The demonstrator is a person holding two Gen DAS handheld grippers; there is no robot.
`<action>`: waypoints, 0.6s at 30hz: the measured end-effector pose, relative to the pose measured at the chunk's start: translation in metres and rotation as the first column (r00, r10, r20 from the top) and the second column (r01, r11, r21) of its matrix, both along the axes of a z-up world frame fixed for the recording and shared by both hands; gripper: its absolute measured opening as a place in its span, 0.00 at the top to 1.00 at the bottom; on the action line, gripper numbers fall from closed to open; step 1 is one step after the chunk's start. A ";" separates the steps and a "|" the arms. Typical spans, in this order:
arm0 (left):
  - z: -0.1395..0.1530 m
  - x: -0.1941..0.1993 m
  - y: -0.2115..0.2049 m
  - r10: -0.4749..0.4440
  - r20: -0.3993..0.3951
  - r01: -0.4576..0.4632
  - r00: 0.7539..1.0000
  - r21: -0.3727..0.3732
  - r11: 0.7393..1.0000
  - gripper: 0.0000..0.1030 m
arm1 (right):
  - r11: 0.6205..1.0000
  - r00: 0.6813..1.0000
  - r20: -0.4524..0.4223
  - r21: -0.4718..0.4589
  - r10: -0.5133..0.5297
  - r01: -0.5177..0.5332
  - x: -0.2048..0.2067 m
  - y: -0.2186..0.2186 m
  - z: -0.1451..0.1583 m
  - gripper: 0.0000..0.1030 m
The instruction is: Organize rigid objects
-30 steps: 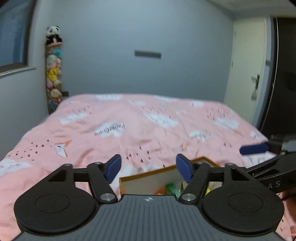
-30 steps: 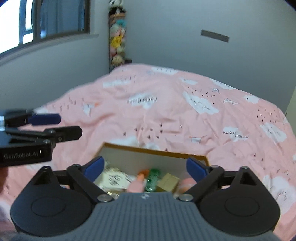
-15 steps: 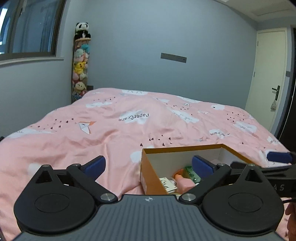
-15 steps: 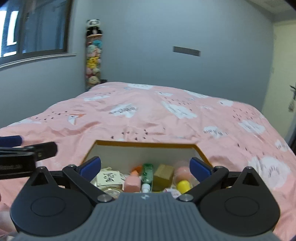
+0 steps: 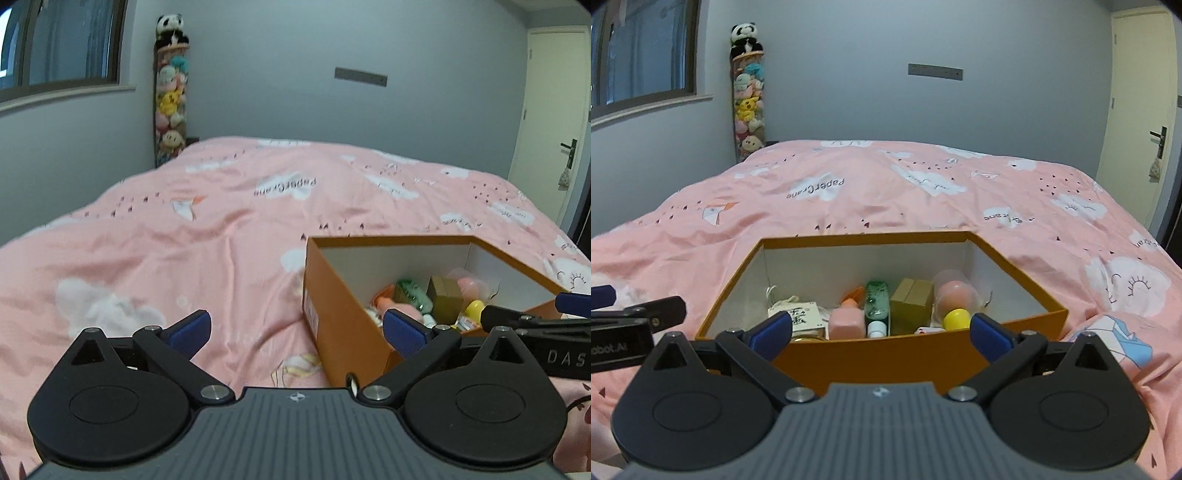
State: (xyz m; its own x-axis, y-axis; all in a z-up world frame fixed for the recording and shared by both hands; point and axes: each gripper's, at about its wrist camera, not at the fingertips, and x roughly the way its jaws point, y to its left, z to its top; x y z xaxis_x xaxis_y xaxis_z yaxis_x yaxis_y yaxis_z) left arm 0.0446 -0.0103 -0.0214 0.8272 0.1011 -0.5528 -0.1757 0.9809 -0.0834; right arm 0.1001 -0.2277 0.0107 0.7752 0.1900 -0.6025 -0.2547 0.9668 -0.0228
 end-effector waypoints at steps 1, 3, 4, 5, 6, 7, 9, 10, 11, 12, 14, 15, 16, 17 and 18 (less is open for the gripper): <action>-0.002 0.001 0.001 0.000 -0.010 0.000 1.000 -0.006 1.000 0.00 | 1.000 1.000 -0.008 -0.008 0.008 -0.008 0.001 0.002 -0.002 0.03; -0.005 0.002 0.002 -0.004 -0.027 0.003 1.000 -0.017 1.000 0.00 | 1.000 0.999 -0.027 -0.020 0.022 -0.022 0.003 0.007 -0.007 0.03; -0.007 0.002 0.002 -0.005 -0.036 0.004 0.999 -0.020 1.000 0.00 | 0.999 0.999 -0.033 -0.024 0.027 -0.028 0.004 0.008 -0.009 0.03; -0.008 0.003 0.002 -0.003 -0.042 0.002 0.999 -0.022 1.000 0.00 | 0.999 0.999 -0.039 -0.026 0.030 -0.031 0.004 0.009 -0.010 0.03; -0.008 0.003 0.003 -0.004 -0.046 0.003 0.999 -0.025 1.000 0.00 | 0.999 0.999 -0.041 -0.023 0.032 -0.033 0.004 0.009 -0.011 0.03; -0.008 0.003 0.003 -0.004 -0.050 0.003 0.999 -0.028 1.000 0.00 | 0.999 0.999 -0.043 -0.019 0.033 -0.034 0.005 0.009 -0.011 0.03; -0.009 0.004 0.003 -0.003 -0.055 0.001 0.998 -0.029 1.000 0.00 | 0.999 0.998 -0.048 -0.010 0.034 -0.034 0.005 0.008 -0.011 0.03; -0.009 0.005 0.002 -0.001 -0.056 0.000 0.998 -0.029 1.000 0.00 | 0.999 0.998 -0.051 -0.007 0.034 -0.035 0.006 0.007 -0.012 0.03; -0.009 0.005 0.002 -0.002 -0.056 0.000 0.998 -0.029 1.000 0.00 | 0.999 0.998 -0.054 -0.004 0.034 -0.035 0.006 0.007 -0.012 0.03; -0.009 0.005 0.002 -0.002 -0.056 0.001 0.998 -0.028 1.000 0.00 | 0.999 0.998 -0.056 -0.001 0.035 -0.035 0.006 0.007 -0.012 0.03; -0.008 0.005 0.003 -0.002 -0.054 0.001 0.999 -0.028 1.000 0.00 | 0.999 0.998 -0.059 0.001 0.036 -0.036 0.007 0.007 -0.012 0.03; -0.008 0.005 0.002 -0.002 -0.053 0.000 0.999 -0.026 1.000 0.00 | 0.999 0.998 -0.059 0.001 0.036 -0.036 0.007 0.007 -0.012 0.03; -0.008 0.004 0.002 -0.001 -0.052 0.000 0.999 -0.023 1.000 0.00 | 0.999 0.998 -0.059 0.001 0.037 -0.037 0.006 0.007 -0.012 0.03; -0.008 0.005 0.002 0.000 -0.051 -0.001 0.999 -0.021 1.000 0.00 | 0.999 0.997 -0.060 0.003 0.039 -0.039 0.006 0.007 -0.012 0.03; -0.008 0.005 0.001 0.001 -0.050 -0.002 0.999 -0.020 1.000 0.00 | 0.999 0.997 -0.061 0.004 0.040 -0.039 0.006 0.007 -0.012 0.03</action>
